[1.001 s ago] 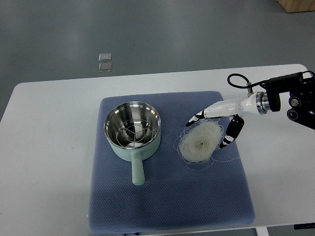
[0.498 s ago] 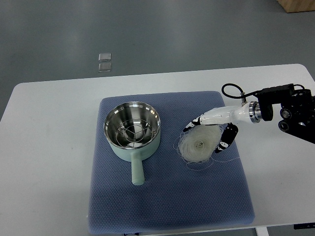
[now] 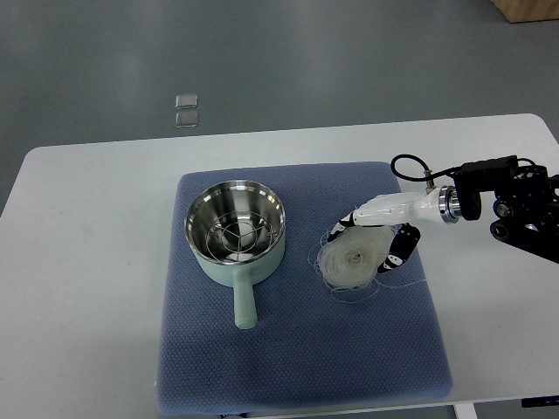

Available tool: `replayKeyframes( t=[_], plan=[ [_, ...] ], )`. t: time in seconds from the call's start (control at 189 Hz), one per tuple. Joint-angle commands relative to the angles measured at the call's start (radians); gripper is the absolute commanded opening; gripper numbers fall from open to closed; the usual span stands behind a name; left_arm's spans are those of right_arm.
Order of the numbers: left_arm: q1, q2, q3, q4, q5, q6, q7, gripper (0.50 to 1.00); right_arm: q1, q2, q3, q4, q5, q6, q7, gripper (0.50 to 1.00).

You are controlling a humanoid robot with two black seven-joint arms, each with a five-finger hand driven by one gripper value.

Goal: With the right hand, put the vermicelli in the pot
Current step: 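Lower the right hand and close fingers around the vermicelli bundle, then lift the vermicelli and carry it over the green saucepan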

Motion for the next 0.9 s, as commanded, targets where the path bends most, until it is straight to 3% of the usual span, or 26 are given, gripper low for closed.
replayKeyframes(
  t=[0.0, 0.069, 0.148, 0.265, 0.635, 0.895],
  plan=[
    [0.0, 0.0, 0.001, 0.0, 0.0, 0.0, 0.0, 1.0, -0.004, 0.007, 0.0, -0.001, -0.001, 0.0, 0.0, 0.778],
    [0.0, 0.0, 0.0, 0.0, 0.0, 0.0, 0.0, 1.0, -0.002, 0.007, 0.0, 0.001, -0.001, 0.0, 0.0, 0.703],
    [0.0, 0.0, 0.0, 0.0, -0.001, 0.0, 0.0, 1.0, -0.001, 0.008, 0.0, -0.001, -0.001, 0.0, 0.002, 0.58],
    [0.0, 0.0, 0.0, 0.0, -0.001, 0.0, 0.0, 1.0, -0.001, 0.007, 0.003, -0.001, 0.001, 0.0, 0.002, 0.515],
    [0.0, 0.0, 0.0, 0.0, -0.001, 0.0, 0.0, 1.0, 0.058, -0.033, 0.101, 0.001, 0.025, 0.017, 0.015, 0.525],
    [0.0, 0.0, 0.001, 0.0, -0.001, 0.0, 0.0, 1.0, 0.193, -0.042, 0.123, 0.001, 0.057, 0.03, 0.014, 0.531]
  ],
)
